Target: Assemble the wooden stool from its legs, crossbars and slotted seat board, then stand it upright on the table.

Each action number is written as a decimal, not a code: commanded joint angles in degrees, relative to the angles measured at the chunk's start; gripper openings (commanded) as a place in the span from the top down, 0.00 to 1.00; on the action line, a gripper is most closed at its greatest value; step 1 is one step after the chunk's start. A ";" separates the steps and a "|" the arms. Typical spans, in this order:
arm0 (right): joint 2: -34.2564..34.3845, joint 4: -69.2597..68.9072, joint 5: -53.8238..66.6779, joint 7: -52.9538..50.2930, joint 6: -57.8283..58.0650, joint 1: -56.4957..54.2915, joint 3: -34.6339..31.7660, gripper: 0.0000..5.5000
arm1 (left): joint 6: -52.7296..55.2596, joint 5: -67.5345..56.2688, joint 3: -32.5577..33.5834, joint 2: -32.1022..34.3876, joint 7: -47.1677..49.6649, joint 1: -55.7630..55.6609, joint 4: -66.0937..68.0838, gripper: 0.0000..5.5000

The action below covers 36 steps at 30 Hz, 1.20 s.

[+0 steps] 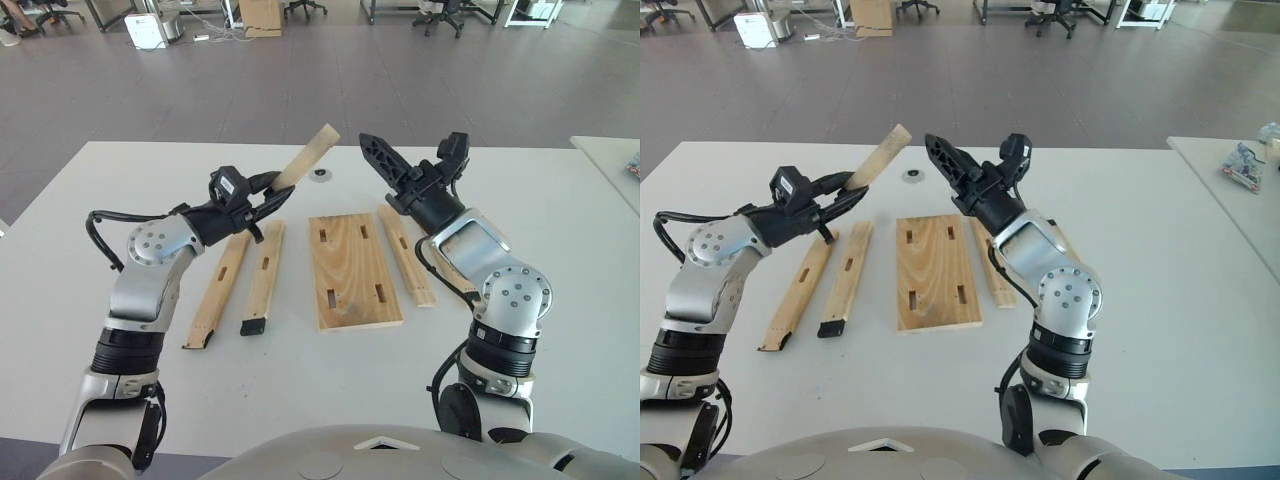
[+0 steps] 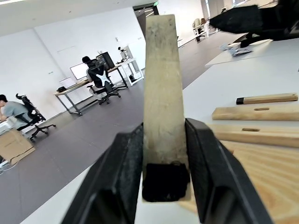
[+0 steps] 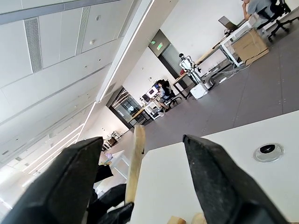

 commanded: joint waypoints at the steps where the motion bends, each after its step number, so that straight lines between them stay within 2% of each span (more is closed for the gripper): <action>1: -0.65 -1.10 2.15 -2.20 0.80 -0.30 1.35 0.41 | 1.91 0.94 -4.67 -3.16 0.17 -2.09 -3.16 0.77; 2: -0.81 -0.98 2.47 -2.55 0.52 -0.24 1.52 0.41 | 2.31 0.96 -5.26 -3.68 0.35 -2.13 -3.82 0.77; 13: -3.78 -0.06 4.22 -2.99 -2.28 -0.46 0.83 0.82 | 3.09 1.51 -5.86 -5.34 2.43 -1.82 -5.62 0.77; 16: -4.11 0.17 4.21 -3.27 -2.88 -0.42 0.94 0.90 | 2.91 1.76 -6.04 -5.51 2.78 -1.79 -5.55 0.77; 21: -4.60 0.65 3.26 -4.11 -4.09 -0.49 1.44 0.92 | 3.19 1.91 -4.96 -8.18 5.17 -1.77 -4.87 0.77; 22: -4.89 0.77 2.15 -4.33 -5.00 -0.71 1.38 0.92 | 3.47 1.42 -4.78 -8.10 4.52 -1.10 -4.71 0.70; 25: -8.79 2.19 -6.29 -4.81 -9.26 -1.71 0.83 0.92 | 2.17 3.02 -2.50 -8.00 6.65 0.66 -1.92 0.61; 30: -19.32 6.71 -25.25 -0.21 -17.23 3.22 3.54 0.92 | -1.55 5.71 0.84 -7.41 10.04 4.33 0.52 0.61; 36: -19.42 6.94 -35.03 3.48 -20.75 9.09 9.77 0.92 | -2.65 7.36 1.46 -8.13 13.07 5.66 0.39 0.61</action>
